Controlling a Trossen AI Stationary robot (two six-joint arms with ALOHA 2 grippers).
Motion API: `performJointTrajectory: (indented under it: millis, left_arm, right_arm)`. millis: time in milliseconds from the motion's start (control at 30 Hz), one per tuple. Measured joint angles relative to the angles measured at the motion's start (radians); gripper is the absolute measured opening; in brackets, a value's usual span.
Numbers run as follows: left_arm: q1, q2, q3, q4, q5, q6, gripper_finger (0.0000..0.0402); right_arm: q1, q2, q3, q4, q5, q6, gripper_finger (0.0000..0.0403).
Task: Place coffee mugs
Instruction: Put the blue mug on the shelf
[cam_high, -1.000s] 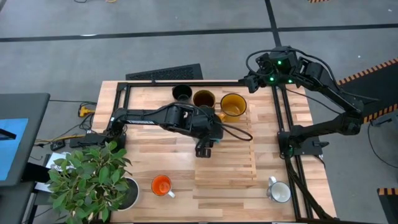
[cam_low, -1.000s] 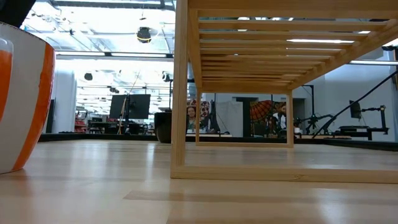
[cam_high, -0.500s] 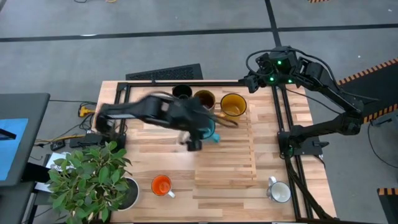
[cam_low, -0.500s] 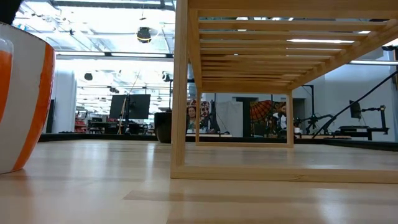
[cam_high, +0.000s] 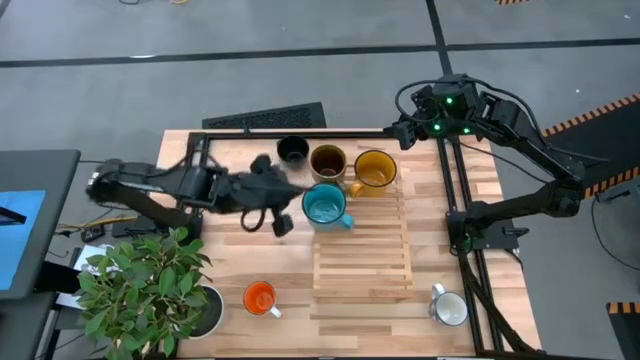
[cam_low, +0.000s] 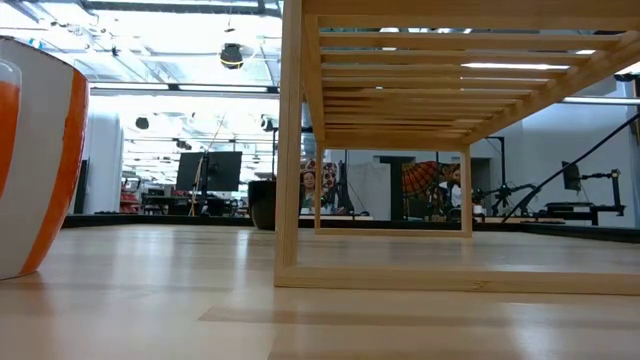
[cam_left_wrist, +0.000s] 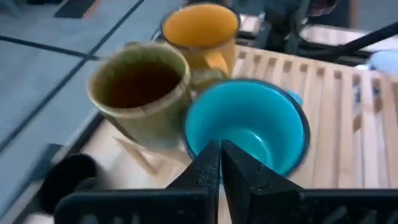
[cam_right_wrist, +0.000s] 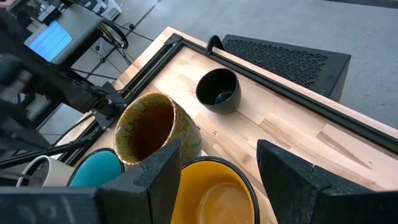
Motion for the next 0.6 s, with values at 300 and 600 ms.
performJointTrajectory:
  millis: [300, 600]
  left_arm:
    - [0.017, -0.340, -0.458, 0.294, 0.047, -0.045, 0.0000]
    - [0.112, -0.344, -0.747, 0.717, 0.296, -0.059, 0.0000]
  right_arm:
    - [0.000, 0.000, 0.000, -0.003, 0.000, 0.000, 0.0233]
    - [0.000, 0.000, 0.000, -0.001, 0.000, 0.000, 0.0233]
